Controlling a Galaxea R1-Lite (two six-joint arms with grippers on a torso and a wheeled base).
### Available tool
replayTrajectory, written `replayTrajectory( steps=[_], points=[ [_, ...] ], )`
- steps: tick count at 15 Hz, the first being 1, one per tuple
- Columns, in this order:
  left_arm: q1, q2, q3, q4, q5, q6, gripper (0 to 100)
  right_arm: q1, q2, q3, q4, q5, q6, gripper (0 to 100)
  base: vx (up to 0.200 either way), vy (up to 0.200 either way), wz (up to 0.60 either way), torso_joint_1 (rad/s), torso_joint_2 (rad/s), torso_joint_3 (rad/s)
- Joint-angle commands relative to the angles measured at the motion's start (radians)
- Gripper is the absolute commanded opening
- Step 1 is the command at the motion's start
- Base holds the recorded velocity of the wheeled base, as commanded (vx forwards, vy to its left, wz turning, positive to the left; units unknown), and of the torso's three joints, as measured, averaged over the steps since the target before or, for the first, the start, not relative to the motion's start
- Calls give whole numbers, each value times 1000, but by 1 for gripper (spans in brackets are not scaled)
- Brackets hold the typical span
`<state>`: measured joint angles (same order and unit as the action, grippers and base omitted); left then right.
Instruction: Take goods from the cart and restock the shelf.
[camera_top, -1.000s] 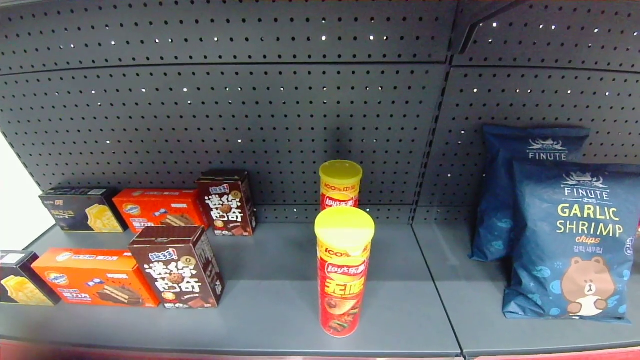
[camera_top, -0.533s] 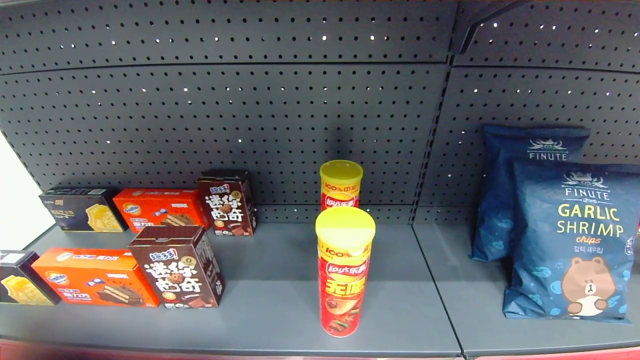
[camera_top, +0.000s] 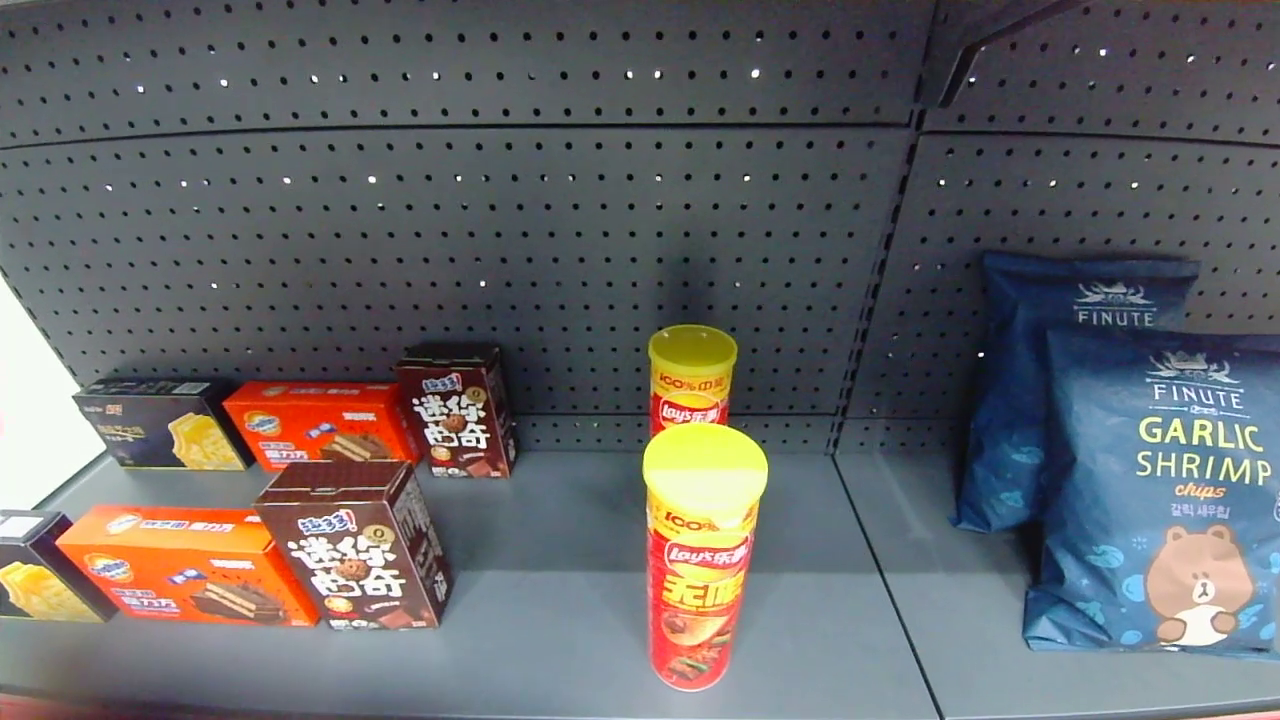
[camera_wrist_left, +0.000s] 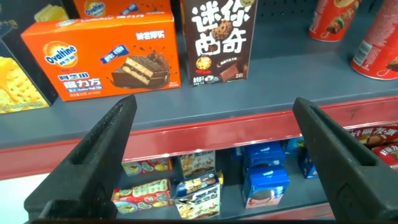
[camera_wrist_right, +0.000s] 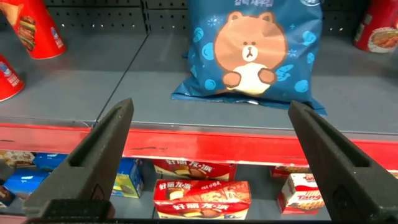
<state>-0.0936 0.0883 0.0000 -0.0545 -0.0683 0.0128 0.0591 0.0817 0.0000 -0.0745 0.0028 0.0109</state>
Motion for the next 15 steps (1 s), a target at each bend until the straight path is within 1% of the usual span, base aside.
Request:
replayTrajectory(
  steps=[1,9,11,15],
  points=[
    [0,2,0,-1,-1,0,100,1,1,0,-1,0,0,100,0,0,0,0,0,0],
    [0,2,0,-1,-1,-4,100,1,3,0,-1,5,0,100,0,0,0,0,0,0],
    [0,2,0,-1,-5,-4,100,1,3,0,-1,45,1,100,0,0,0,0,0,0],
    [0,2,0,-1,-4,-5,100,1,3,0,2,88,11,100,0,0,0,0,0,0]
  ],
)
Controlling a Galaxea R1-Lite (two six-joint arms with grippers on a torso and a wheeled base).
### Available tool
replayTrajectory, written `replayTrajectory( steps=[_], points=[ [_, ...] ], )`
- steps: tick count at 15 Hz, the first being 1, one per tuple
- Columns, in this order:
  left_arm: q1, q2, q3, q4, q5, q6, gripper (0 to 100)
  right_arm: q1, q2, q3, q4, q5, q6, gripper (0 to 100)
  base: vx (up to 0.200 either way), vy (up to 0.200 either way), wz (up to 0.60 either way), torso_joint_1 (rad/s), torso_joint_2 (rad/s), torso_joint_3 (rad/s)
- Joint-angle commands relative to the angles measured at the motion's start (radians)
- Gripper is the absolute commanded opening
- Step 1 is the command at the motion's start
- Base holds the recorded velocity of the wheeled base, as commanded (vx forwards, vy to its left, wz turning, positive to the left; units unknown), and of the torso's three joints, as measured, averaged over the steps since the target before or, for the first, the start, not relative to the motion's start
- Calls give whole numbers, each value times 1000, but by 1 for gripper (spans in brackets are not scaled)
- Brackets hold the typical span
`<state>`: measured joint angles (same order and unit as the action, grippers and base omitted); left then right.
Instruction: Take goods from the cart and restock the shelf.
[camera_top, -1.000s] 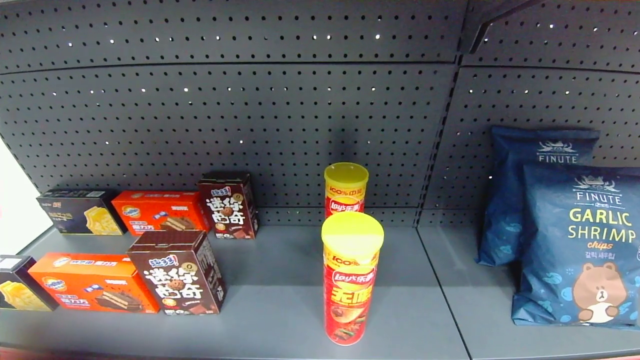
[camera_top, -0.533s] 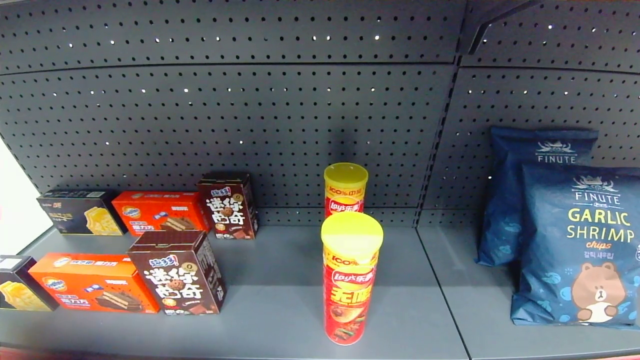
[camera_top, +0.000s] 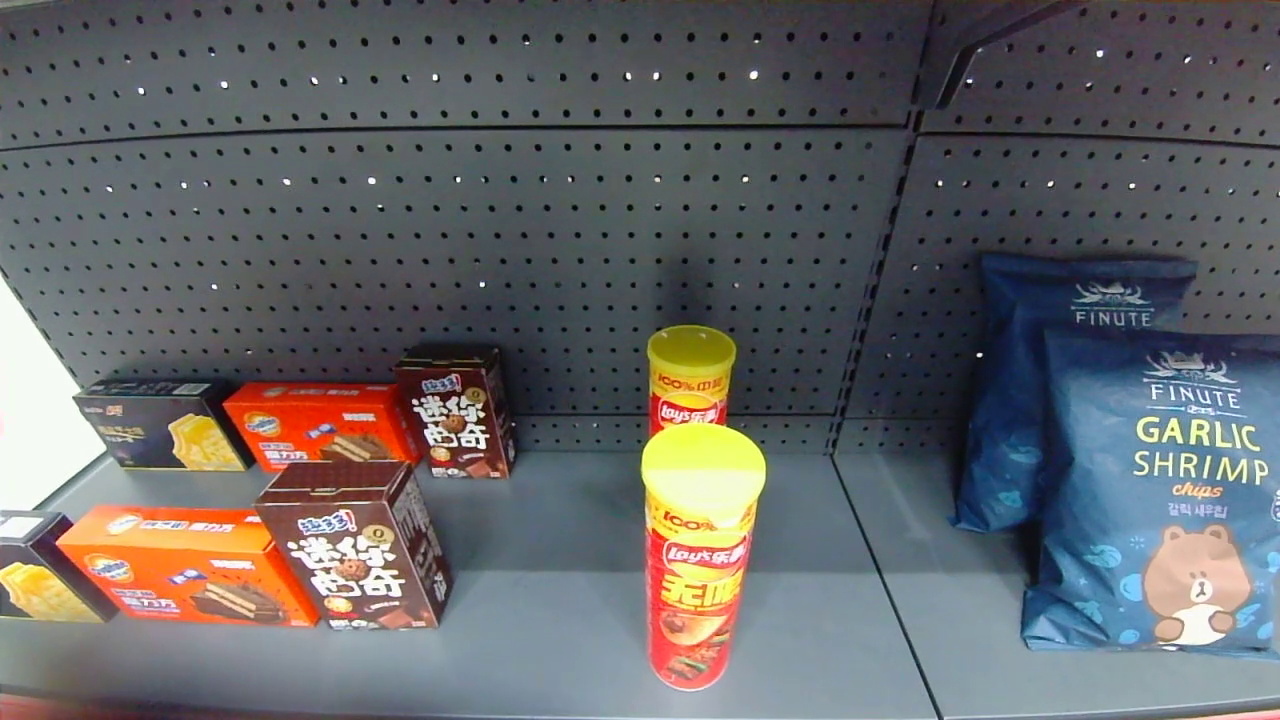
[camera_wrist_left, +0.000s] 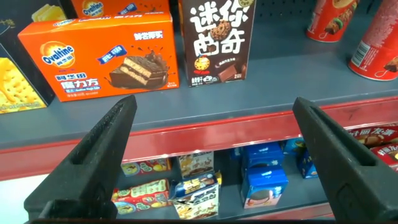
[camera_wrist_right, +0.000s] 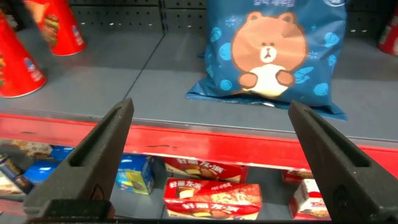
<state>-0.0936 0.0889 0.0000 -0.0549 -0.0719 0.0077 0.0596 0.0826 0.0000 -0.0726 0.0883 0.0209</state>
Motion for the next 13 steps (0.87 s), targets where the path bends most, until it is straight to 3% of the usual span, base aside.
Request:
replayTrajectory(
  steps=[1,3,6,13],
  points=[
    [0,2,0,0,-2,0,100,0,2,0,5,19,-1,100,0,0,0,0,0,0],
    [0,2,0,0,0,-2,100,0,2,0,5,14,-1,100,0,0,0,0,0,0],
    [0,2,0,-3,4,-49,100,0,2,0,5,16,-7,100,0,0,0,0,0,0],
    [0,2,0,-6,-9,-46,100,0,2,-8,23,64,-9,100,0,0,0,0,0,0]
  ],
)
